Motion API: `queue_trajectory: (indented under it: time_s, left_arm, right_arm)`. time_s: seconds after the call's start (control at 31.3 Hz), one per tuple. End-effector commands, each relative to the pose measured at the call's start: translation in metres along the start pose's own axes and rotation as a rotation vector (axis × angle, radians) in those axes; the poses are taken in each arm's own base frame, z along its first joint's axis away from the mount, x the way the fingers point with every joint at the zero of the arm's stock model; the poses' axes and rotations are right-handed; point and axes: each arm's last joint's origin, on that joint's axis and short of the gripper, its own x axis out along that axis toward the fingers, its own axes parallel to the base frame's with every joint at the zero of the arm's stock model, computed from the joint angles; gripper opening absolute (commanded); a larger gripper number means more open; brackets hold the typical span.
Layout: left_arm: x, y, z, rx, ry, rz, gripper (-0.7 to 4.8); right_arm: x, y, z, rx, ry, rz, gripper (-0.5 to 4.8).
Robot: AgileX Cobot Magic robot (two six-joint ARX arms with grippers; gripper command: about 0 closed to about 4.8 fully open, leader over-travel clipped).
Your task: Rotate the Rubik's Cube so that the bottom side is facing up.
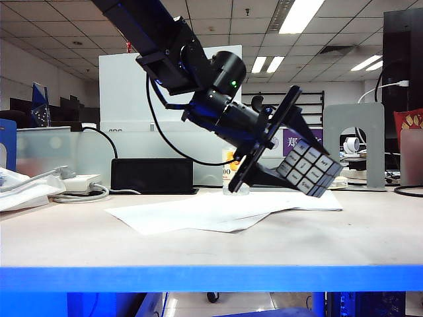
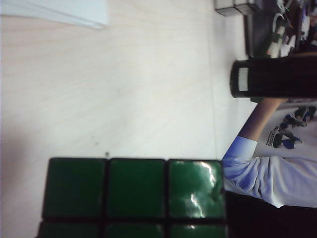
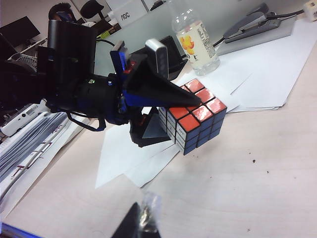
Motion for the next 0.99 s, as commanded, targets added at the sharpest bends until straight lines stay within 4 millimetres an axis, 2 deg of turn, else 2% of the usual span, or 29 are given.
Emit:
queue_trajectory:
  time_s: [0.03, 0.26, 0.29, 0.41, 0.77, 0.89, 0.99]
  left_arm:
    - [-0.001, 0.003, -0.001, -0.030, 0.068, -0.035, 2.13]
    - [0.009, 0.015, -0.006, -0.117, 0.185, -0.098, 2.16]
    - [0.010, 0.016, -0.007, -0.120, 0.198, -0.105, 2.30]
    - [0.012, 0.018, -0.008, -0.115, 0.198, -0.094, 3.45]
    - [0.012, 0.035, -0.007, -0.201, 0.227, -0.072, 3.55]
    - [0.011, 0.034, -0.007, -0.209, 0.234, -0.074, 4.62]
    - [0.010, 0.034, -0.006, -0.228, 0.246, -0.093, 4.79]
  right_arm:
    - [0.000, 0.002, 0.002, -0.009, -0.016, 0.012, -0.01]
    - [0.000, 0.002, 0.002, -0.009, -0.016, 0.012, -0.01]
    - [0.000, 0.002, 0.002, -0.009, -0.016, 0.012, -0.01]
    - [0.000, 0.002, 0.002, -0.009, -0.016, 0.012, -0.01]
    - [0.000, 0.002, 0.002, -0.009, -0.015, 0.014, -0.01]
    - [0.000, 0.002, 0.002, -0.008, -0.014, 0.015, -0.01]
    - [0.000, 0.002, 0.002, -0.007, -0.013, 0.017, -0.01]
